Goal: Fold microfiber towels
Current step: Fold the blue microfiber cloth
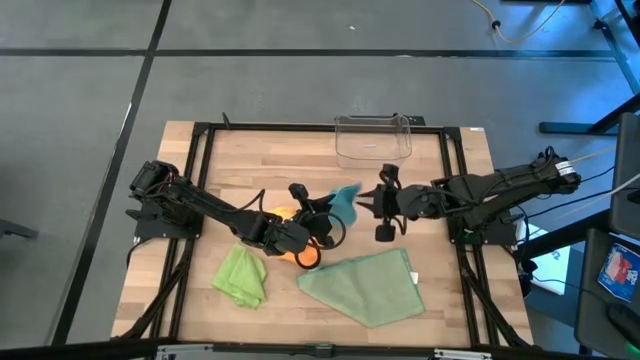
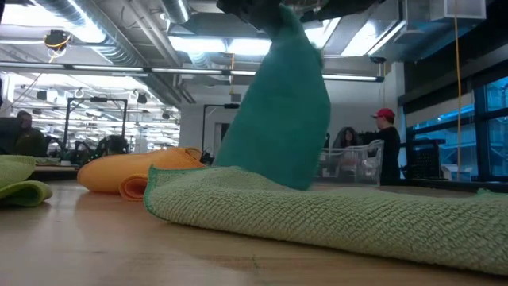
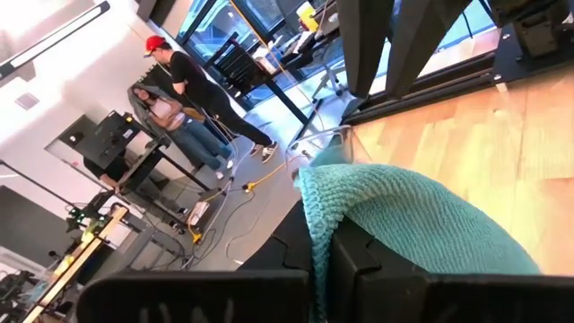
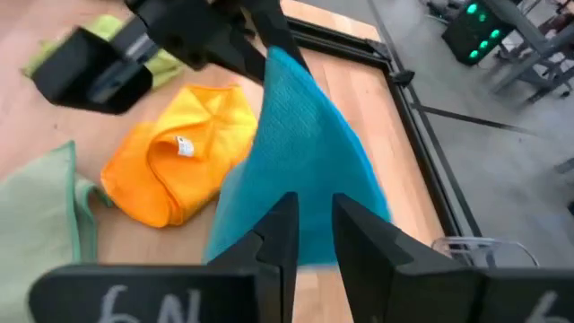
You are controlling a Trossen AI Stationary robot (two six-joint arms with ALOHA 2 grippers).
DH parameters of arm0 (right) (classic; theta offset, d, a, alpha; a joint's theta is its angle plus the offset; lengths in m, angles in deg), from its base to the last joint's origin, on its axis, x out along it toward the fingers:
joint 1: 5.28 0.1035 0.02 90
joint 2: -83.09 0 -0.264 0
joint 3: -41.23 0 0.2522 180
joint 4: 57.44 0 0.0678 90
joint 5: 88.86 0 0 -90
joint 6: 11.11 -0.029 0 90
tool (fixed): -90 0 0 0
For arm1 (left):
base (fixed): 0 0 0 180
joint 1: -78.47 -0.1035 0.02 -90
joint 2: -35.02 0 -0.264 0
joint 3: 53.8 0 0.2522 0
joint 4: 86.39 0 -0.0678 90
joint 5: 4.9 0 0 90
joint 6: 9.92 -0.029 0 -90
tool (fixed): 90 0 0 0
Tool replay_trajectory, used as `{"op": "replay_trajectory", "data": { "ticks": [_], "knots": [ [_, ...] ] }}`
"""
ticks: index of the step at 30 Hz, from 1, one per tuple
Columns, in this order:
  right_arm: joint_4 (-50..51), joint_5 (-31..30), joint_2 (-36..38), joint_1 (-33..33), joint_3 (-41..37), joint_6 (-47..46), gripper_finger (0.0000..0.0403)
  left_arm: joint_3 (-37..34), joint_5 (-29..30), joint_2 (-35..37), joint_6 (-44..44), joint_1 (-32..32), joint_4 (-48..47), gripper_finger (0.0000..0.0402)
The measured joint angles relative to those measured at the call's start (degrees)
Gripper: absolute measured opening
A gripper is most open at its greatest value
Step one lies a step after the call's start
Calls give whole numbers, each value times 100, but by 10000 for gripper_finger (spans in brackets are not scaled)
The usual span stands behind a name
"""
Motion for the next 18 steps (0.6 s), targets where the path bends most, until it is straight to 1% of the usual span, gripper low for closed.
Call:
{"op": "replay_trajectory", "data": {
  "ticks": [5,8,12,15,18],
  "knots": [
    [335,-4,0,-2,0,-43,74,0,4,0,-9,7,0,0],
    [487,-1,0,-2,0,-240,74,0,-13,0,-224,39,-1,0],
    [669,-1,0,-2,0,-473,74,0,-329,0,-437,121,-126,0],
    [864,-1,0,-2,0,-650,75,0,-457,0,-389,210,-304,0],
    [1034,-2,0,-2,0,-786,75,2,-241,0,75,206,-295,13]
  ]
}}
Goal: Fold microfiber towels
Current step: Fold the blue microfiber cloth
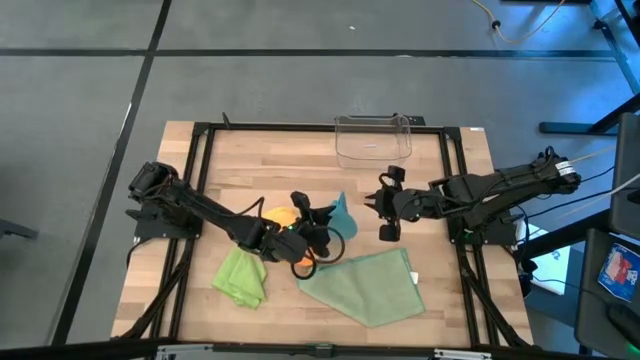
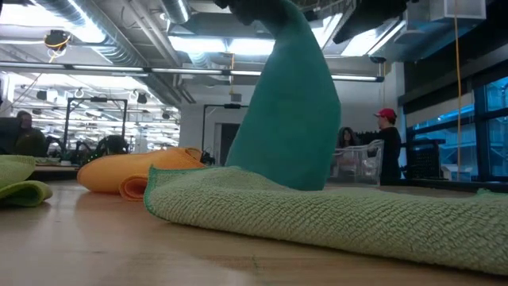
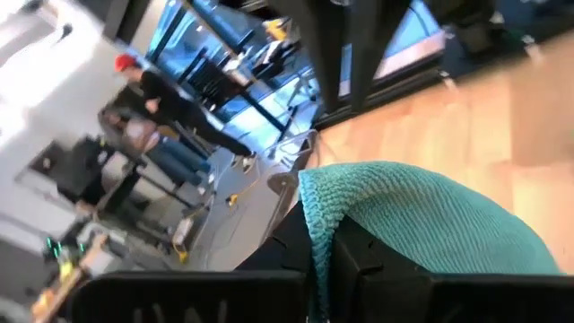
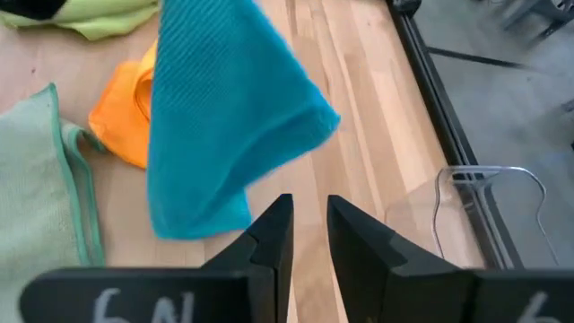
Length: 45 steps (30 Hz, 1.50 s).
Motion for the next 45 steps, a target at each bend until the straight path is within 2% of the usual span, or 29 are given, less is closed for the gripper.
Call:
{"op": "replay_trajectory", "data": {
  "ticks": [4,10,14,20,25,31,34,38,41,45],
  "knots": [
    [6,-1,0,0,0,3,75,0,-80,29,760,-190,-19,65],
    [35,0,0,0,0,-3,75,7,-1586,179,1935,-573,-211,165],
    [219,-1,0,0,1,-13,75,7,-2233,421,3056,-761,-1173,205],
    [533,0,0,0,2,-180,75,3,-2372,1219,4590,-849,-3545,209],
    [636,0,0,0,-31,-647,74,2,-2918,1784,5407,-854,-4749,207],
    [1957,28,0,2,-268,-2287,74,-2,-3011,1961,6562,-855,-6369,207],
    [2527,278,1,0,-519,-2995,70,-2,-2981,1965,7075,-855,-7008,207],
    [2431,833,0,2,-993,-3344,66,-2,-2968,1965,7424,-855,-7338,207],
    [1999,1089,0,2,-1404,-3427,65,-2,-2956,1965,7412,-855,-7355,207],
    [1253,1434,0,2,-1910,-3419,65,-2,-2859,1965,6806,-855,-7340,207]
  ]
}}
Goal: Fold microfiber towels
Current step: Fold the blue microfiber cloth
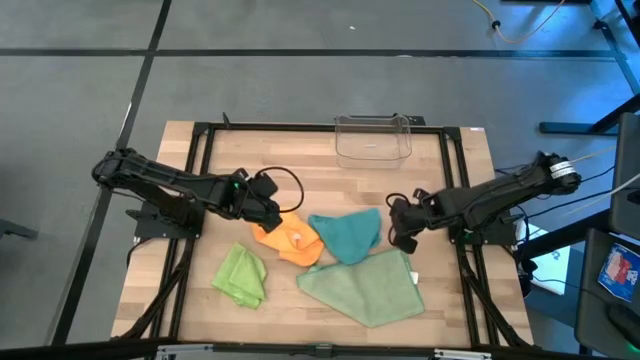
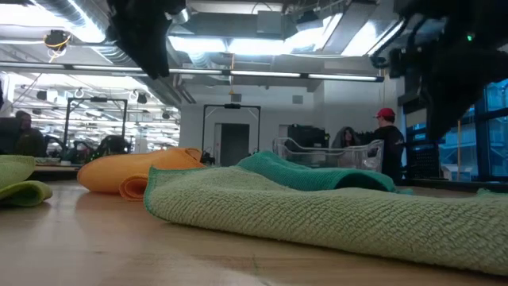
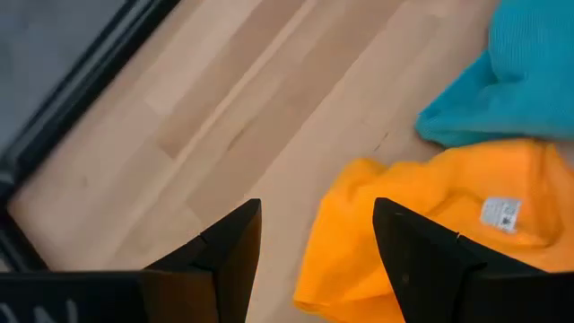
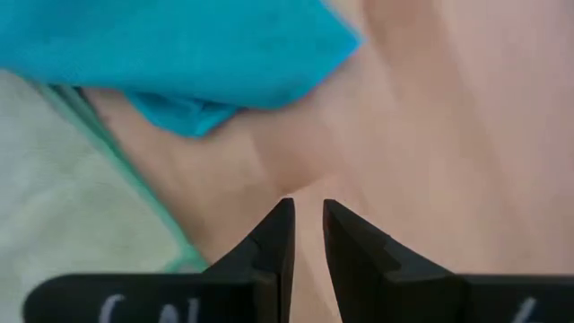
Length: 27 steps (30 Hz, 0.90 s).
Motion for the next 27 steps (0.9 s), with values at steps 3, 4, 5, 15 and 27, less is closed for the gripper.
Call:
{"op": "replay_trajectory", "data": {
  "ticks": [3,4,5,15,27],
  "knots": [
    [-565,241,0,0,-309,-31,64,0,-6,0,-234,0,24,207],
    [-744,255,0,0,-390,-31,64,0,-36,0,-132,10,42,207],
    [-966,258,0,0,-466,-24,64,0,-52,0,13,29,75,207],
    [-3108,829,-31,0,-1311,-284,64,0,-57,-2,47,92,359,207],
    [-4425,794,-55,-2,-2169,-784,64,0,-52,-2,38,92,429,207]
  ]
}}
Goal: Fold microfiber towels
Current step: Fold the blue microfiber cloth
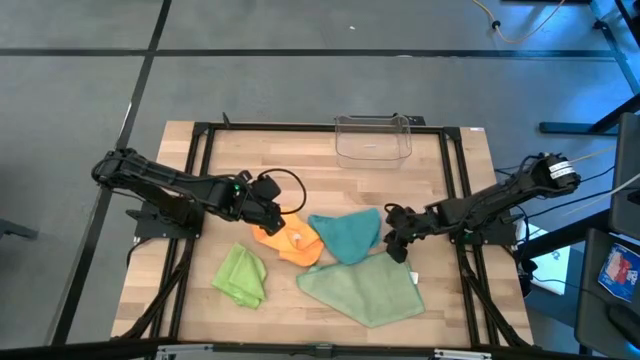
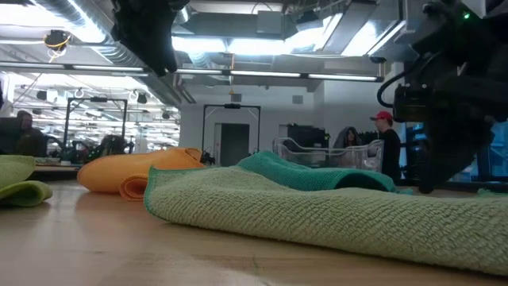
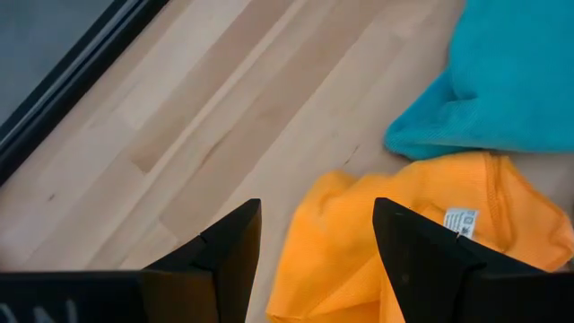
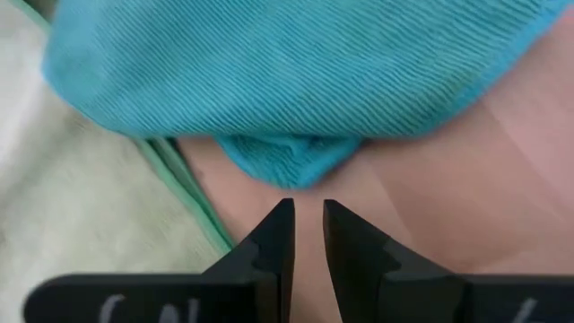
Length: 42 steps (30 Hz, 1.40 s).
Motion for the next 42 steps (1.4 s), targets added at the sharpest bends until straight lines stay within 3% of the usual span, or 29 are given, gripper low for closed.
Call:
{"op": "replay_trajectory", "data": {
  "ticks": [6,11,14,17,20,26,35,37,42],
  "knots": [
    [-675,-425,0,1,-351,-164,64,0,2,0,0,0,63,207],
    [-957,-29,0,0,-535,-194,72,0,4,-2,0,0,63,207],
    [-1241,-40,0,1,-563,142,93,0,7,-2,-2,0,65,207],
    [-1299,-514,0,-11,-523,718,115,0,11,-2,-1,-7,68,207],
    [-1338,-624,2,-11,-423,1084,125,0,13,-2,-2,-7,70,207],
    [-1281,-630,2,-46,-395,563,134,0,17,-4,-2,-5,74,207],
    [-1207,-630,2,-46,-395,164,219,0,17,-4,-2,-7,81,207],
    [-1205,-546,2,-46,-395,94,231,0,17,-4,-2,-7,81,207],
    [-1143,319,2,-42,-395,-273,235,0,15,-4,-2,-6,81,207]
  ]
}}
